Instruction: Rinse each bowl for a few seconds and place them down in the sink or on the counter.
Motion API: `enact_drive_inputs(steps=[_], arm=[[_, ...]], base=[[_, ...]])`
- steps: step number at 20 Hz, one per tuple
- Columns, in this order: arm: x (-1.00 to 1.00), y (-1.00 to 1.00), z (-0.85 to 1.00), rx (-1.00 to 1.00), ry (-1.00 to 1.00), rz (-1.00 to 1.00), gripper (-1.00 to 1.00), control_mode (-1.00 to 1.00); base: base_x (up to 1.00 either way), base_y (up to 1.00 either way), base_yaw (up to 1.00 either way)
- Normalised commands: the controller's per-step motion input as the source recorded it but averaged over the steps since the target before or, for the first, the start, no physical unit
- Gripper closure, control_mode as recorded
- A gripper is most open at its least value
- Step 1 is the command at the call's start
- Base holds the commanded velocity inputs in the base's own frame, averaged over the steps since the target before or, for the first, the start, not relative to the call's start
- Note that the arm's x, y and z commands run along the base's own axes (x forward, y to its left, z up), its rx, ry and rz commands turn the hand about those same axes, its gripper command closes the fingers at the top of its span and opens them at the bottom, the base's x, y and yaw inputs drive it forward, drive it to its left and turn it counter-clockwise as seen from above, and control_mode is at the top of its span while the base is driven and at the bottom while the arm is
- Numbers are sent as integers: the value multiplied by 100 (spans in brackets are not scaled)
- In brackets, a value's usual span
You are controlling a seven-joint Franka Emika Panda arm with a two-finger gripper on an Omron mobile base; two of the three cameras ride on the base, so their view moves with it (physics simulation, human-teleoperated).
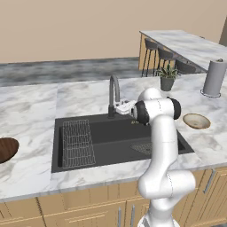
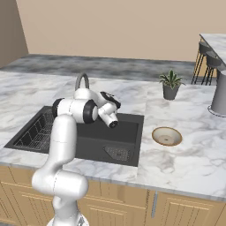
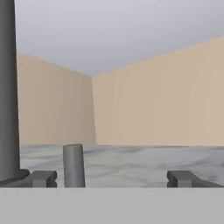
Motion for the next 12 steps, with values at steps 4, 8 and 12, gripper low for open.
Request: enact_drive_inputs(steps=[4, 8, 12], arm=[[38, 0, -10, 0, 0, 0, -100, -100], [32, 0, -9, 0, 0, 0, 100, -100], [11, -18, -2, 2, 1, 0, 100, -100]], base=[[0, 0, 0], [0, 0, 0], [0, 0, 0]])
